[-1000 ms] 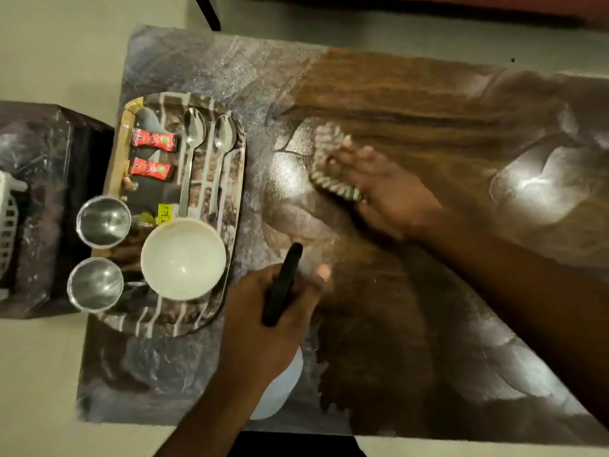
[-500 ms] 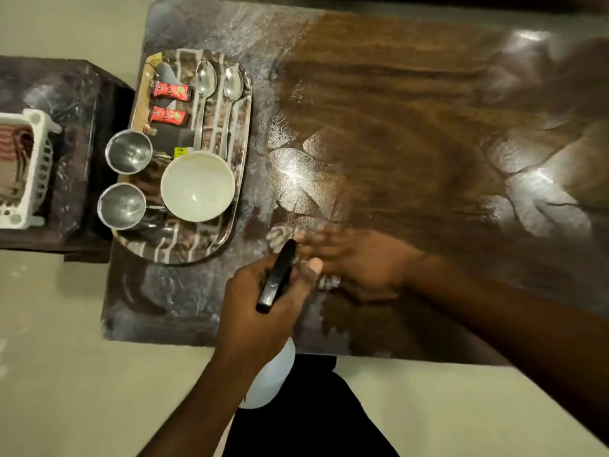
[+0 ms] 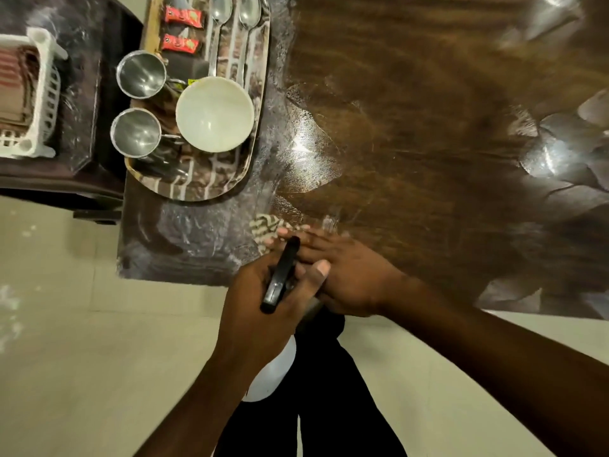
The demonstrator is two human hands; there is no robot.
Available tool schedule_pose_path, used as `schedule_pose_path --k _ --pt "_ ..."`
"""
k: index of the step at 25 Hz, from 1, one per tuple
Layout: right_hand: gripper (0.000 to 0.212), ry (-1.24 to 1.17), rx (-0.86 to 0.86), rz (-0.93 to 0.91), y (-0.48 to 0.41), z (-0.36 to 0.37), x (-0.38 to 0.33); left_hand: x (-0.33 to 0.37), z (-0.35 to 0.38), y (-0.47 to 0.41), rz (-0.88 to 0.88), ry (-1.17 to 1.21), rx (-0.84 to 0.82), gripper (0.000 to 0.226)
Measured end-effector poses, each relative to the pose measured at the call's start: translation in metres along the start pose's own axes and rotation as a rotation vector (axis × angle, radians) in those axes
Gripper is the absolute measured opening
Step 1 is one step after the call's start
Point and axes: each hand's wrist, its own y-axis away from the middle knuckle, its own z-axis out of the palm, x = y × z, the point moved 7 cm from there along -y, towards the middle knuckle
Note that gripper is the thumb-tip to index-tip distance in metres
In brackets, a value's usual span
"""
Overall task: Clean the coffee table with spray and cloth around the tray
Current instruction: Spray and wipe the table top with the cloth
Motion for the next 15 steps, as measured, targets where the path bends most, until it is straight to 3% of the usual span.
schedule_pose_path --k 2,3,5,7,8,9,12,15 --pt "0.066 0.073 -0.007 -0.013 0.026 0.0 0.018 -0.007 -0.007 0.007 0.034 -0.034 0.021 0.039" --pt "0.075 0.084 0.027 0.112 0.038 -0.005 0.036 -0.012 -0.011 0.01 0.044 -0.051 0.044 0.046" --pt "0.077 0.015 0.269 0.509 0.06 -0.024 0.067 -0.02 -0.016 0.015 0.04 -0.07 0.084 0.062" --pt "0.074 -0.119 0.502 0.9 0.064 -0.024 0.061 -0.023 -0.017 0.019 0.029 -0.051 0.095 0.066" --pt "0.075 -0.165 0.54 0.993 0.055 -0.016 0.044 -0.022 -0.016 0.02 0.034 -0.039 0.079 0.065" --pt "0.075 -0.197 0.528 0.986 0.04 -0.007 0.022 -0.02 -0.014 0.021 0.05 -0.033 0.054 0.062" --pt "0.061 -0.238 0.384 0.639 0.006 0.026 -0.05 -0.016 -0.014 0.026 0.1 -0.088 -0.001 0.04" --pt "0.066 -0.076 0.286 0.462 0.04 0.04 -0.065 -0.014 -0.021 0.031 0.085 -0.107 -0.02 0.032"
